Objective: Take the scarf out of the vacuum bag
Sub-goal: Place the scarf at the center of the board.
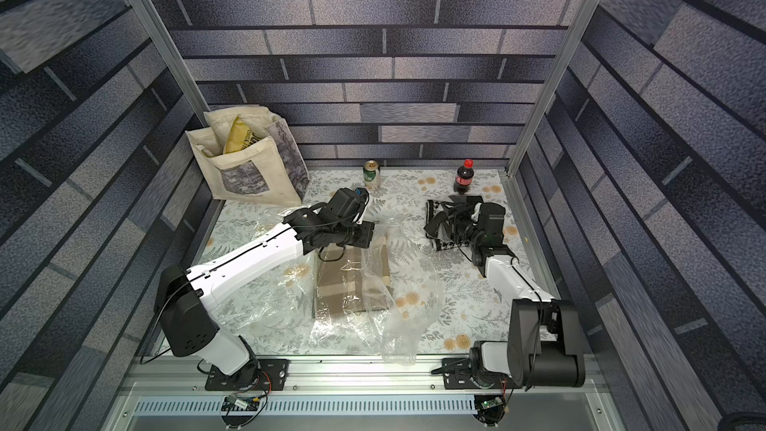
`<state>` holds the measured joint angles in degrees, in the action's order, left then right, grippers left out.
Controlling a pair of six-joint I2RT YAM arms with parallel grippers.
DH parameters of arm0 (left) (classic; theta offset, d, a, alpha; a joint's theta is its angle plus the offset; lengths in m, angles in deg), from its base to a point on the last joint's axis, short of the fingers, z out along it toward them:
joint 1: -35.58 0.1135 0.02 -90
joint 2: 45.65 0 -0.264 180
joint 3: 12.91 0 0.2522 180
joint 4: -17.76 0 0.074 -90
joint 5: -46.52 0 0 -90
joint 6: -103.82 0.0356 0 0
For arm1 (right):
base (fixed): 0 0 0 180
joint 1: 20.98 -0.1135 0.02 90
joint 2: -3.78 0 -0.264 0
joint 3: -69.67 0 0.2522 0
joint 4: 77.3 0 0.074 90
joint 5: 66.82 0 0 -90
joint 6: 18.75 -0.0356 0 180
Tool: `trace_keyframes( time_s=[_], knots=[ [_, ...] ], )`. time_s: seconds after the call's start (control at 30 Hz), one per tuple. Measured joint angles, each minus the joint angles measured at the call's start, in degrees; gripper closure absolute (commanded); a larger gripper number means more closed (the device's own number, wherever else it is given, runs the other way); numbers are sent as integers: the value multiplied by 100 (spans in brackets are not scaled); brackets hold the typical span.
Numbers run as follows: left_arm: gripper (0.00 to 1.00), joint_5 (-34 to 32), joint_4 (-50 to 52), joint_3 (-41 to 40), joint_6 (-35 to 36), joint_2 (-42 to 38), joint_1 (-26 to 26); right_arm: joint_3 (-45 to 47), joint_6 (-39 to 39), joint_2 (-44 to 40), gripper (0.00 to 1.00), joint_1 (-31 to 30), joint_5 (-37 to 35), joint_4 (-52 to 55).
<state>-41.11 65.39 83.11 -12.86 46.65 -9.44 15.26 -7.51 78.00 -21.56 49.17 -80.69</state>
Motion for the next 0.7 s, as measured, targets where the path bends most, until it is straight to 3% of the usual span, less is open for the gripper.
trace_keyframes(
  time_s=[0.03, 0.07, 0.37, 0.63, 0.7],
  knots=[
    [98, 7, -7, 0, -2, 0, 0, -142, 157, -229, 1, 0, -48, 278],
    [98, 9, -9, 0, -2, 0, 0, -249, 306, -407, 0, 0, -83, 503],
    [99, 50, -181, -173, -107, 94, -79, -157, 1073, -1552, 0, 0, -387, 2297],
    [100, 83, -352, -118, -216, 852, -337, -118, 2011, -2907, 0, -7, -778, 3753],
    [87, 83, -352, -96, -232, 1067, -374, -133, 2223, -2986, 0, -57, -774, 4011]
  ],
)
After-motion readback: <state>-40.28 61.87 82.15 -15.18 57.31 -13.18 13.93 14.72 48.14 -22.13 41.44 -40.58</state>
